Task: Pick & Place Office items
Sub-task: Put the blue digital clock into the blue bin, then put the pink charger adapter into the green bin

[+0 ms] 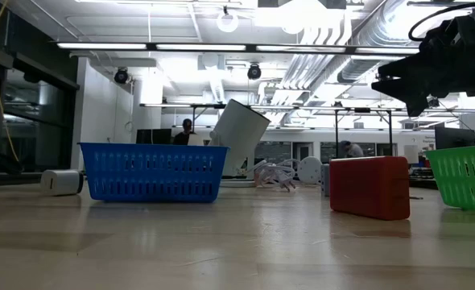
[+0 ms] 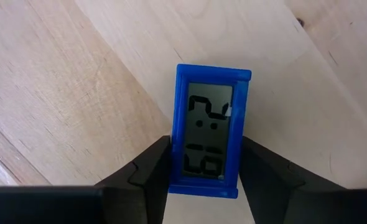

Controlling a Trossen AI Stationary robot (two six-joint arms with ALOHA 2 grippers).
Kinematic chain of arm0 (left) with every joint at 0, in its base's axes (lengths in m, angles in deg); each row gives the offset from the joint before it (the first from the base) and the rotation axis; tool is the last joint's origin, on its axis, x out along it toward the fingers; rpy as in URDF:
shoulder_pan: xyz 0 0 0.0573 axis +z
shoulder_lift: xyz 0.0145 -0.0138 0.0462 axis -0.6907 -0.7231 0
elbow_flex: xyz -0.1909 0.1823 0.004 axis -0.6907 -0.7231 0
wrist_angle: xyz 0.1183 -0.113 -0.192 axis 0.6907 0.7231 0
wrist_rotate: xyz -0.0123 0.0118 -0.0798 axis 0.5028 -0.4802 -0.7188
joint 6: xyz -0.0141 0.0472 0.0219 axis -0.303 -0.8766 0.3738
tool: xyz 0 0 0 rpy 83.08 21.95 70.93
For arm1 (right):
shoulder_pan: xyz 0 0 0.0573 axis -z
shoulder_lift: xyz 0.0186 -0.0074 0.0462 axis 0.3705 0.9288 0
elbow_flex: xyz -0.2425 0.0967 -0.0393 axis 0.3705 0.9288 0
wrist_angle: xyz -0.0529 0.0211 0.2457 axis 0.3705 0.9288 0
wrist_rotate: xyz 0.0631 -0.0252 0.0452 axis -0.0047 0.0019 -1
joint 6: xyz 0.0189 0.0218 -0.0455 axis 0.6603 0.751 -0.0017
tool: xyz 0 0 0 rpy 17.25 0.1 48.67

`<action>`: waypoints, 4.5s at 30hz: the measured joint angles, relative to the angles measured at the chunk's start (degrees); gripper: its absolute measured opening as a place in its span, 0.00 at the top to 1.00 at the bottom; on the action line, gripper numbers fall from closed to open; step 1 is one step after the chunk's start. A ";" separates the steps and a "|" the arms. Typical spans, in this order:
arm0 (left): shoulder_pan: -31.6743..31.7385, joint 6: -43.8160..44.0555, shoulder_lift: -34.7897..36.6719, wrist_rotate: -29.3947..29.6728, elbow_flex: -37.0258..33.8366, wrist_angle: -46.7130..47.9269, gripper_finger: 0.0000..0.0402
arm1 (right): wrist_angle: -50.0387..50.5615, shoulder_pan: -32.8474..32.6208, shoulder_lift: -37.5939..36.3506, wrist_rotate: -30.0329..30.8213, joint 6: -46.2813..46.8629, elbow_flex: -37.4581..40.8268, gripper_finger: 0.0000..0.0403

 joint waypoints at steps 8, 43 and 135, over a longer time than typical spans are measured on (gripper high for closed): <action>0.17 0.00 0.06 0.02 0.02 0.00 0.61 | 0.00 0.00 -0.01 0.00 -0.01 0.01 0.56; 37.94 -19.08 7.18 -6.24 11.92 6.11 0.60 | 0.00 0.00 0.00 0.00 -0.01 0.00 0.56; 56.16 -26.17 -10.37 -5.80 24.06 8.62 0.50 | -0.09 0.00 0.26 0.02 -0.01 0.00 0.56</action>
